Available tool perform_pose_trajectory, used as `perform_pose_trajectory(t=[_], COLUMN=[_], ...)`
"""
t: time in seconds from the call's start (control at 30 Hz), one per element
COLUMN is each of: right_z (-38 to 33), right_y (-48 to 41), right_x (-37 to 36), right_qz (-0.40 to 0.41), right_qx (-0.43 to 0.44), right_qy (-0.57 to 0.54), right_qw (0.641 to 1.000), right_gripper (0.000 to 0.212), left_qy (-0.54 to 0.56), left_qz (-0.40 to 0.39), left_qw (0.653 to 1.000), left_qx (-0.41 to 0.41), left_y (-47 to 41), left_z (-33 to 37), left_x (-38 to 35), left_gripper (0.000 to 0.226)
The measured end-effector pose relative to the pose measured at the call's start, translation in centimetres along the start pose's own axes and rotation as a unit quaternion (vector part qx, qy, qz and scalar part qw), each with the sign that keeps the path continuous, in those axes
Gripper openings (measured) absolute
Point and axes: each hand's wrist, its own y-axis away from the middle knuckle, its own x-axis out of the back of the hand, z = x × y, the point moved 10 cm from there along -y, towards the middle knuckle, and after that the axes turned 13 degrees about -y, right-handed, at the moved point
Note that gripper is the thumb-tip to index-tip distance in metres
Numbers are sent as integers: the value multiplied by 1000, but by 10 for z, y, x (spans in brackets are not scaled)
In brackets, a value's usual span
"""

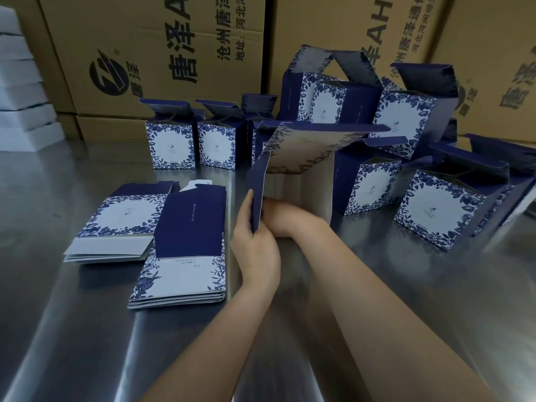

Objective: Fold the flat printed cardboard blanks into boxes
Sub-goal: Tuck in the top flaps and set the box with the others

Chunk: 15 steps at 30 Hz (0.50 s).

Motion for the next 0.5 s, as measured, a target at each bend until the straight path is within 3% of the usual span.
perform_pose_trajectory(t=[0.1, 0.23, 0.33, 0.5], right_z=[0, -1, 4, 3], right_y=[2, 15, 20, 14], right_x=[2, 23, 34, 18], right_qz=[3, 104, 160, 86], right_qx=[2, 21, -3, -13], right_qy=[-7, -76, -39, 38], right_qw=[1000, 991, 986, 996], right_gripper=[23, 22, 21, 34], left_qy=[-6, -12, -15, -8], left_qz=[1, 1, 4, 4], left_qw=[1000, 1000, 1000, 1000], left_qx=[2, -7, -6, -7], left_y=[0, 1, 2, 4], left_z=[1, 5, 5, 6], left_x=[0, 2, 3, 3], left_gripper=[54, 57, 55, 58])
